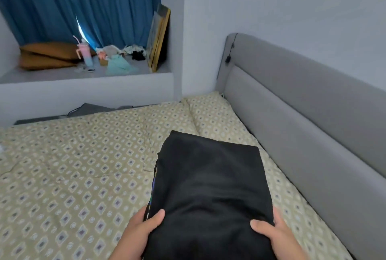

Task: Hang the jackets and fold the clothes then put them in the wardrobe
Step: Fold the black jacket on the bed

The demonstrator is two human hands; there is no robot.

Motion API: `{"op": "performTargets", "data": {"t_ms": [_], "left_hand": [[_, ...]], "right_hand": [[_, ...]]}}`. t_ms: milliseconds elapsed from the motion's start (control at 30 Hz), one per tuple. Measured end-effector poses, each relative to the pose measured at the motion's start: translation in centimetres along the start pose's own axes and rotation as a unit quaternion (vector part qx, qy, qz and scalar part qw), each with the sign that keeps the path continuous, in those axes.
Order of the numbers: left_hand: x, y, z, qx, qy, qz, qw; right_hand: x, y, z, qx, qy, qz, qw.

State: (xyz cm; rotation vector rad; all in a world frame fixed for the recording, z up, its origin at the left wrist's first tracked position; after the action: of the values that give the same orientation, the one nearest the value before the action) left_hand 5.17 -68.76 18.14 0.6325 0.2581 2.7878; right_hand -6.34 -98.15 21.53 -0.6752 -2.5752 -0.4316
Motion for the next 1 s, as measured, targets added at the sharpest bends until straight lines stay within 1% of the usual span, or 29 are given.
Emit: {"op": "performTargets", "data": {"t_ms": [133,200,333,433,467,533,567,633,733,867,1000], "left_hand": [[3.0,5.4,6.4,-0.011,0.076,-0.024,0.997],[4.7,8.0,9.4,-0.032,0.11,-0.035,0.993],[8.1,12.8,13.8,-0.045,0.196,-0.098,0.975],[10.9,16.6,15.7,-0.011,0.24,-0.17,0.956],[12.1,18.2,16.2,0.007,0.241,-0.202,0.949],[14.8,21.4,17.2,0.07,0.218,-0.252,0.94],[16.4,22.8,17.8,0.081,0.216,-0.284,0.931],[19.7,24.6,18.5,0.08,0.233,-0.353,0.903],[23.8,26.0,18.8,0.072,0.242,-0.412,0.875],[30.7,28.8,18.6,0.084,0.23,-0.475,0.845],[38.8,31.6,17.7,0.097,0.218,-0.55,0.8]], "right_hand": [[5.1,-1.8,-7.3,-0.014,-0.069,0.0,0.997],[8.9,-3.4,-10.2,0.0,-0.104,0.016,0.994],[17.0,-6.5,-14.8,0.061,-0.192,0.073,0.977],[24.0,-8.1,-16.5,0.052,-0.248,0.129,0.959],[26.3,-8.6,-16.8,0.048,-0.267,0.152,0.95],[31.3,-9.2,-16.8,0.031,-0.297,0.201,0.933],[34.0,-9.3,-16.6,0.014,-0.313,0.227,0.922],[38.9,-9.4,-15.8,-0.018,-0.339,0.269,0.901],[45.8,-9.2,-13.5,-0.052,-0.362,0.323,0.873],[55.2,-8.9,-11.2,-0.047,-0.396,0.409,0.821],[65.1,-9.6,-9.1,0.0,-0.407,0.505,0.761]]}}
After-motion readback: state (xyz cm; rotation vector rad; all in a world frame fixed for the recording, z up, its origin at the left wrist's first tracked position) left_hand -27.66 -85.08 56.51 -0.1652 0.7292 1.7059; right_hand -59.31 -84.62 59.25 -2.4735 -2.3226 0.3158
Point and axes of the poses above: each hand's wrist, its own x-axis away from the middle knuckle, its own y-axis out of the palm, z = x × y, the point moved 3 cm from there along -x, towards the middle knuckle, and after that the axes turned 5 degrees about y, right-handed, at the moved point
